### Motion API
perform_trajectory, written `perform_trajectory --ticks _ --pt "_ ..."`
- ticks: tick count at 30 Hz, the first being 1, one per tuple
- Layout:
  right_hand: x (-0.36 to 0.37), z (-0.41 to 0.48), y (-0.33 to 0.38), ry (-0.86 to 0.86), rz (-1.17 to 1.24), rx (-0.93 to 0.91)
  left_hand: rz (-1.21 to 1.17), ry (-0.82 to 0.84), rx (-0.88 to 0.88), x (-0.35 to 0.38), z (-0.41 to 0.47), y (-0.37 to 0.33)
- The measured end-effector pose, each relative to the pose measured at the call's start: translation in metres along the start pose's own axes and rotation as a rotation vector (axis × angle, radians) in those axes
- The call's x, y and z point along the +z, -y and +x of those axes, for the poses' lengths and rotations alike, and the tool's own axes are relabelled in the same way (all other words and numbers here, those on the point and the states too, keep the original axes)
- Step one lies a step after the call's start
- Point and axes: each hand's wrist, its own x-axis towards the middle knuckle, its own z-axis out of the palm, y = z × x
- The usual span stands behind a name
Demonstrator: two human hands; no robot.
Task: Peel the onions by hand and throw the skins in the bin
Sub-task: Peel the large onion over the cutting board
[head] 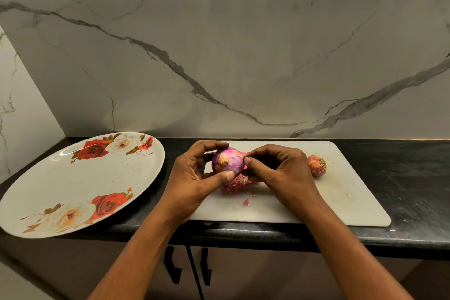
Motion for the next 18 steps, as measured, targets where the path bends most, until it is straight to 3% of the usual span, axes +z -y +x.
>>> perform_trajectory --ticks 18 --pt "0.0018 0.0002 -0.0009 -0.134 -0.194 0.014 -0.259 -0.021 -0.096 -0.0030 0.0000 -0.0051"
